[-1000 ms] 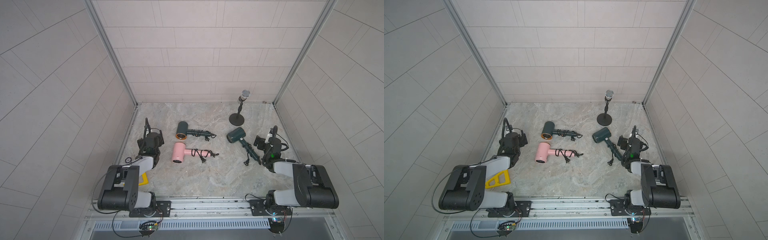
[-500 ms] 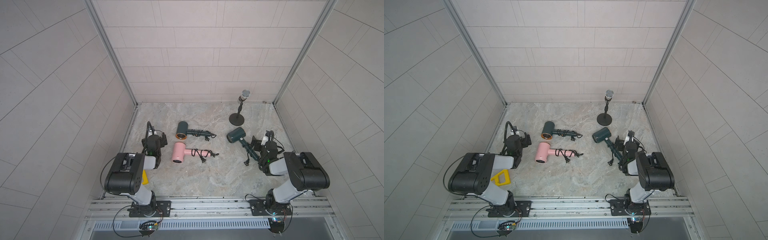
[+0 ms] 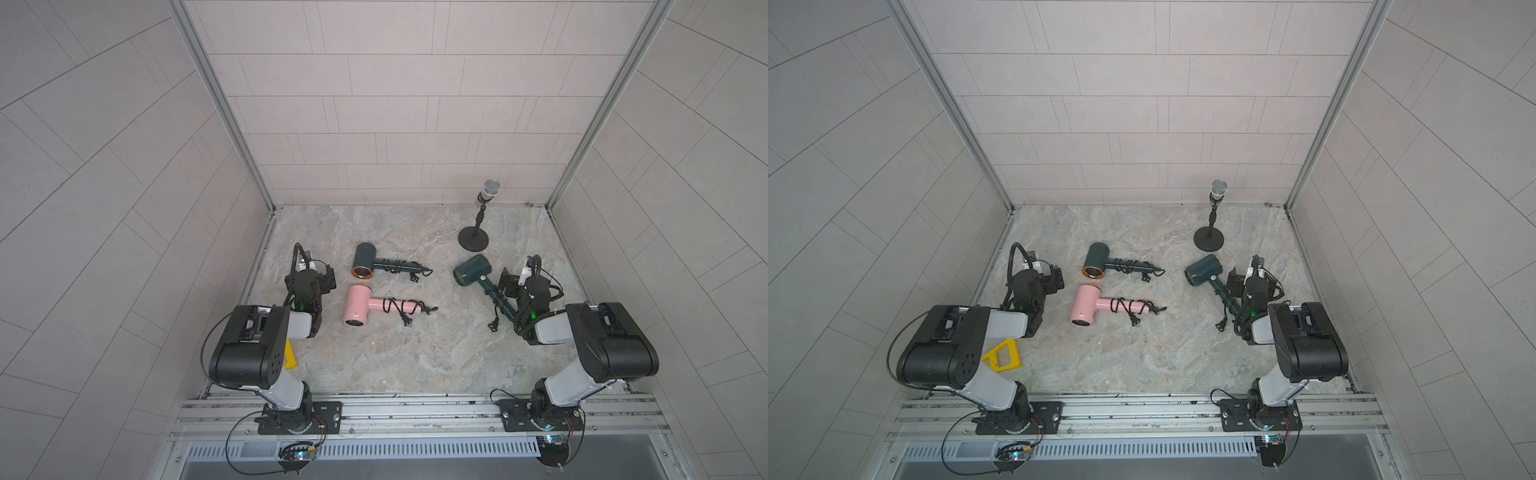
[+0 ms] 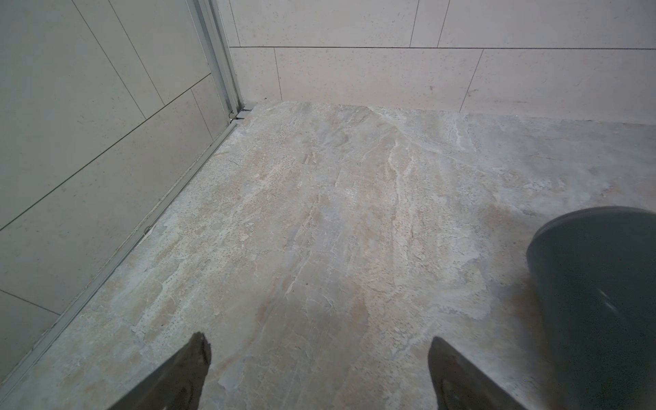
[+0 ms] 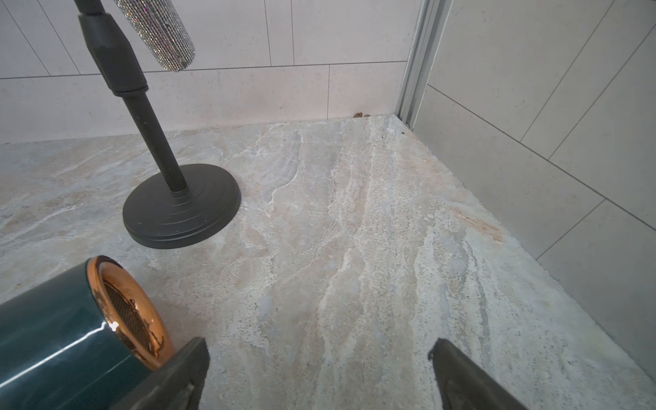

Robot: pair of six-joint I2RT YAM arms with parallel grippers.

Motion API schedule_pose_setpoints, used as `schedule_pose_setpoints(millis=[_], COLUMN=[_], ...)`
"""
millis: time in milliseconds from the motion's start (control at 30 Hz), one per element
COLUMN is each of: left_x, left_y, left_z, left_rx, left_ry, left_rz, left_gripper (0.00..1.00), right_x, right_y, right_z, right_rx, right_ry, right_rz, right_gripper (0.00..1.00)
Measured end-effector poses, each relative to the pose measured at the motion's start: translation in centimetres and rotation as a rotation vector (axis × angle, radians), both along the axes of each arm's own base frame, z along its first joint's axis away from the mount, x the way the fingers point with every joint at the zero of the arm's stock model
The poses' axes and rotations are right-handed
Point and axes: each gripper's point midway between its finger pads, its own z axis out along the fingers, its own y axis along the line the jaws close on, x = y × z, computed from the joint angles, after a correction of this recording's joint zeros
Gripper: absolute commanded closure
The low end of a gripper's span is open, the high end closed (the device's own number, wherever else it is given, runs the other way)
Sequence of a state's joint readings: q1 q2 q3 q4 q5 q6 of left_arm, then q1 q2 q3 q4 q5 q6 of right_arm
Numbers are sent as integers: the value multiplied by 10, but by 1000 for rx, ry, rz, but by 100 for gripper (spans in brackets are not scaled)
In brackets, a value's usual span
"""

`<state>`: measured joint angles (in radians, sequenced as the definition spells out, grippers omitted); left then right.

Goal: Wrap the cord around the hair dryer
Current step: Reset both arms

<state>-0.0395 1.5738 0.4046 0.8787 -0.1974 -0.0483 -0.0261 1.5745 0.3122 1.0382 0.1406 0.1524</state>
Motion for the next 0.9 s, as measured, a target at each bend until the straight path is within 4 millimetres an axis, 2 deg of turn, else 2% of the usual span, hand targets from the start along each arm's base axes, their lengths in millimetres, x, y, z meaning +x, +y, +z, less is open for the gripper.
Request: schedule_pose_setpoints(millis=[633,900], left_x=[2,1], left_y=[-7,-8], left_z=[-1,-8], left_rx=[-1,-8], left_ry=[3,24], left_rz=[-44,-56], left_gripper=[0,0], right_x=[-2,-2], right_y=[-2,-2], right_z=[-3,-3], right_rx=[-17,-18], right_ry=[18,20], right_rz=[-14,-15], right_gripper=[0,1])
